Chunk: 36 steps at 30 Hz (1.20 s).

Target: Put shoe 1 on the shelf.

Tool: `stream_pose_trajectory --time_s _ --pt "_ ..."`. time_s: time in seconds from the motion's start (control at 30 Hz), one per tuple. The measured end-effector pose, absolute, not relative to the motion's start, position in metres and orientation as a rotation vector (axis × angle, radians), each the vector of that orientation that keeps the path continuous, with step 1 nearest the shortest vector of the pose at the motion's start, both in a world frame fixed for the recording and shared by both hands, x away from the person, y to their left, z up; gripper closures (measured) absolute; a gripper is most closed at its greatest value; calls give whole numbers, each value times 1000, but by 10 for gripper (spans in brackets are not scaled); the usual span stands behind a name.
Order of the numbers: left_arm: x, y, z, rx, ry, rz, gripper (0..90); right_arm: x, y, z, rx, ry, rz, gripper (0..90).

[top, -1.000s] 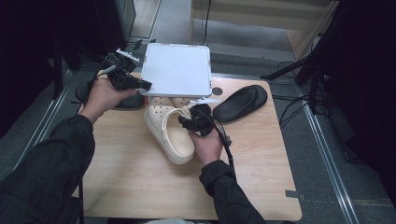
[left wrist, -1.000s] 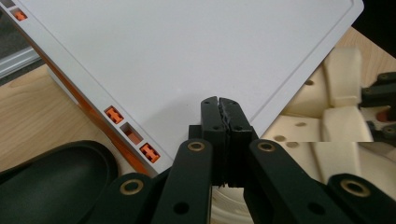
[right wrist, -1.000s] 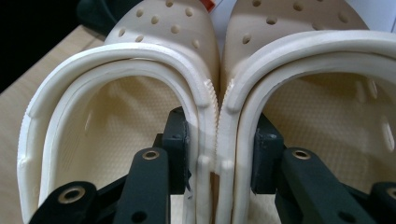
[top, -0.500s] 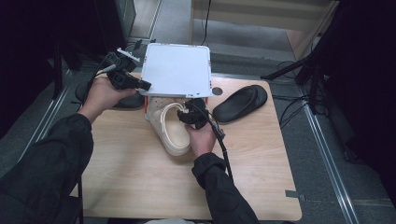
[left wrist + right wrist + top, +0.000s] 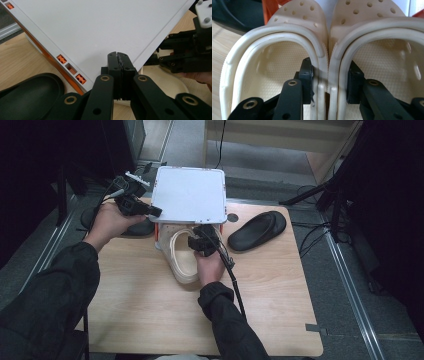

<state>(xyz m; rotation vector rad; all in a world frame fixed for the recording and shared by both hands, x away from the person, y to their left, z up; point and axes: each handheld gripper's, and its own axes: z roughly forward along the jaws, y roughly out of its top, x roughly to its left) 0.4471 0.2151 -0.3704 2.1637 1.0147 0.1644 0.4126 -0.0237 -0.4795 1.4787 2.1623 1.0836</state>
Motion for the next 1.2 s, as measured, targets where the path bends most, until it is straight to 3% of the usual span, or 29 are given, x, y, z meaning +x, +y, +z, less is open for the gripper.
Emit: stream_pose_trajectory --time_s 0.37,0.77,1.2 --pt "446 215 -372 2149 1017 178 900 415 -20 -482 1495 2145 1098 636" --pt "446 216 -372 2145 1020 168 900 408 -29 -478 1526 2190 1177 471" --pt "445 216 -372 2145 1029 178 900 375 -54 -460 1418 2271 1268 533"
